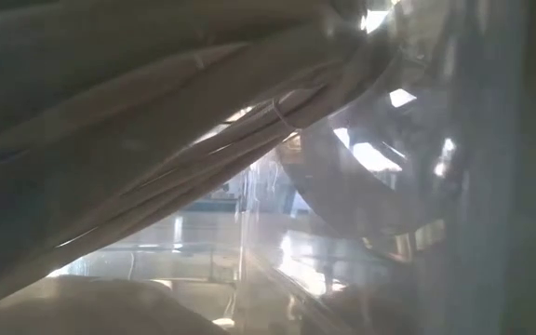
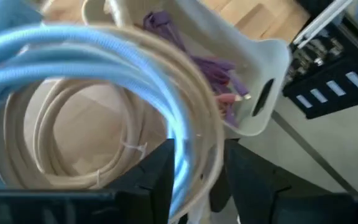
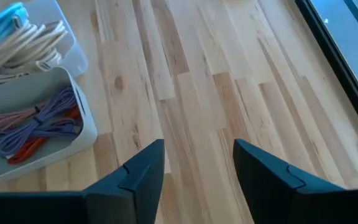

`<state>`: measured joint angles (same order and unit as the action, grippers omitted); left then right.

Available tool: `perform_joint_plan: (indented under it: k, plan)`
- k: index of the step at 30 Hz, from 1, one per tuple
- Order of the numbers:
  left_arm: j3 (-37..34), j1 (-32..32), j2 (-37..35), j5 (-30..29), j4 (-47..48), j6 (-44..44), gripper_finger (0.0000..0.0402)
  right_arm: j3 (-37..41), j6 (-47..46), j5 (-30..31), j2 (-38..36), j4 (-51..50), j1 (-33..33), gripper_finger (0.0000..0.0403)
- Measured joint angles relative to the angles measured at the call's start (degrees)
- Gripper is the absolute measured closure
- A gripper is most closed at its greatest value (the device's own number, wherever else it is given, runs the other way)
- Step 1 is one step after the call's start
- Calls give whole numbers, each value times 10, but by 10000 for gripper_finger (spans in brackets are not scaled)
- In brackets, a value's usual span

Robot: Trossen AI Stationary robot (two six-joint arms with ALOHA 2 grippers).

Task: Pick & Place USB Port
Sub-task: Return to Home Position

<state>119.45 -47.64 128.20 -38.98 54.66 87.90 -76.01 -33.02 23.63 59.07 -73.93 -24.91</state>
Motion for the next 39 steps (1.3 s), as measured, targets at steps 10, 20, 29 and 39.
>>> perform_joint_plan:
  k: [10, 20, 29, 39]
  plan:
    - [121, 0, -1, -2, 206, -15, 249, 0, 30, 3, 8, 8, 0, 198]
    - [140, 2, -70, -24, 354, -171, 307, 0, 50, -27, 3, 59, 2, 209]
    - [136, 8, -198, -131, 354, -508, 397, -46, 86, 1, 2, 163, 11, 388]
    - [136, 8, -359, -207, 354, -774, 401, -179, 166, 66, -13, 186, -8, 402]
